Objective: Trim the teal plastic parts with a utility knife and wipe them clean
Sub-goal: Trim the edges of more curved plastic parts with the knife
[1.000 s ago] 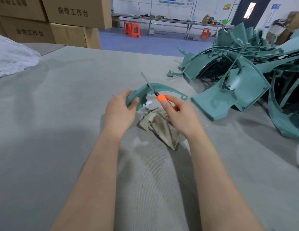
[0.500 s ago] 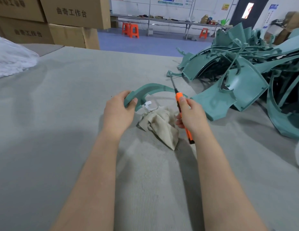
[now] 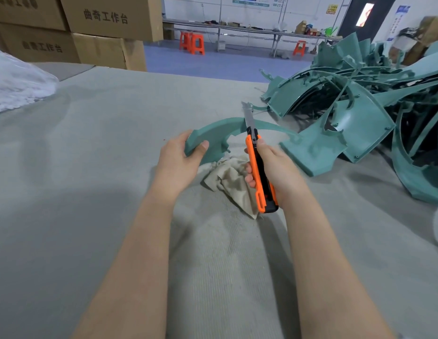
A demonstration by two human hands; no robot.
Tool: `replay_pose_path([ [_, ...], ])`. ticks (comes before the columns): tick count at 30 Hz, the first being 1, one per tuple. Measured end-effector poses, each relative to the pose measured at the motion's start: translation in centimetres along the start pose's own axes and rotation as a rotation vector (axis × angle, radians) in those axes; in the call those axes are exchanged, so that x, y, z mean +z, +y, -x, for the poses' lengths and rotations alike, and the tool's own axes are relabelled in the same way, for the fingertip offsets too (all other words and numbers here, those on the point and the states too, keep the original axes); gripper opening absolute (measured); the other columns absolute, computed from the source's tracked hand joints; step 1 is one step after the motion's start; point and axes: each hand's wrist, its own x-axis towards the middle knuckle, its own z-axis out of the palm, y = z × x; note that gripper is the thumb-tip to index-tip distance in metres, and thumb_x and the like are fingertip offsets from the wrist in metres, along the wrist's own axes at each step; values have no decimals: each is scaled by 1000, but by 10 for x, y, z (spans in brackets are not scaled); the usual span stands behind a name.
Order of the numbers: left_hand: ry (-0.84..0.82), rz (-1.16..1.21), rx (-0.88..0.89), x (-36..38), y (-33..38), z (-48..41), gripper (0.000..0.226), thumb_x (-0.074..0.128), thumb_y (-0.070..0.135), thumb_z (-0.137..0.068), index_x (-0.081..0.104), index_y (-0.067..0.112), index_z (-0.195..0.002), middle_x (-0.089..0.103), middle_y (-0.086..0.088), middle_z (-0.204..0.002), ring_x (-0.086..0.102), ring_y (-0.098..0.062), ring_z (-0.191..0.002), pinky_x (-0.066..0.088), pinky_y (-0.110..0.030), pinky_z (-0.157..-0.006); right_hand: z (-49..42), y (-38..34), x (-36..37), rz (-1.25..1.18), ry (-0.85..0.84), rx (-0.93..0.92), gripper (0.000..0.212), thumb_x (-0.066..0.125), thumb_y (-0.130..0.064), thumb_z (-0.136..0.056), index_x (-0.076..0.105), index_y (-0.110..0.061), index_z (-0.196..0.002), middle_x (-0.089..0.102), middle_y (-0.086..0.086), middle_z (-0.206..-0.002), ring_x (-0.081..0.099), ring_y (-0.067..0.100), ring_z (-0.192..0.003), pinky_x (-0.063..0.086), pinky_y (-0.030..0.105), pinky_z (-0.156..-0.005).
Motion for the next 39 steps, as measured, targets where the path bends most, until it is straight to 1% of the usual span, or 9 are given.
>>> replay_pose_path([
  [6, -15, 21, 7, 2, 0, 1, 13, 57, 15, -95, 65, 22, -103, 70, -7, -100, 65, -27, -98, 49, -48, -91, 5, -2, 4, 17, -97, -9, 41, 39, -43, -104, 61, -9, -109, 55, 7, -61, 52, 14, -41, 45, 23, -42],
  [11, -1, 14, -2, 1, 1, 1, 14, 57, 17, -95, 60, 31, -95, 69, 0, -94, 64, -25, -96, 50, -47, -90, 6, -3, 6, 21, -128, -11, 43, 41, -43, -103, 63, -6, -109, 54, 4, -58, 49, 14, -42, 43, 25, -43],
  [14, -10, 8, 3, 1, 1, 1, 12, 57, 18, -95, 61, 29, -95, 70, -6, -98, 64, -27, -96, 50, -49, -89, 5, -3, 7, 17, -160, 0, 44, 40, -44, -103, 63, -7, -109, 54, 3, -57, 48, 15, -42, 42, 25, -44],
  [17, -8, -6, 13, 0, 1, 1, 11, 57, 18, -95, 61, 27, -94, 70, -9, -98, 64, -28, -95, 50, -49, -88, 5, -4, 5, 44, -178, 3, 42, 40, -45, -103, 64, -10, -106, 55, 2, -57, 48, 14, -42, 43, 23, -42],
  [20, -13, -20, 15, -1, 0, 0, 9, 57, 17, -95, 65, 19, -100, 69, -11, -99, 64, -30, -95, 50, -49, -88, 5, -4, 3, 31, -196, 5, 41, 40, -44, -103, 64, -10, -105, 54, 2, -57, 47, 14, -41, 42, 23, -41],
  [23, -14, -48, 33, -1, 0, -1, 6, 57, 17, -95, 63, 20, -97, 69, -11, -97, 63, -30, -94, 50, -46, -86, 5, -5, 3, 5, -213, 16, 42, 40, -42, -103, 62, -7, -107, 52, 3, -57, 45, 13, -40, 40, 21, -39],
  [27, -14, -61, 39, -2, 0, -2, 8, 57, 17, -95, 60, 24, -96, 67, -4, -93, 63, -27, -93, 49, -42, -84, 7, -6, 4, -22, -228, 16, 42, 40, -40, -104, 61, -4, -109, 51, 3, -56, 43, 12, -38, 39, 20, -37],
  [33, -44, -49, 28, -3, -2, -2, 16, 56, 17, -95, 64, 12, -108, 69, -9, -99, 63, -29, -96, 50, -48, -88, 7, -6, 3, -57, -250, 36, 41, 40, -39, -104, 60, -4, -109, 49, 4, -56, 42, 12, -37, 38, 20, -36],
  [39, -45, -67, 57, -3, -1, -3, 13, 56, 14, -95, 64, 11, -105, 68, -7, -95, 63, -27, -94, 48, -39, -85, 6, -6, 1, -93, -271, 62, 42, 40, -40, -104, 59, -3, -111, 48, 5, -55, 41, 13, -36, 37, 19, -35],
])
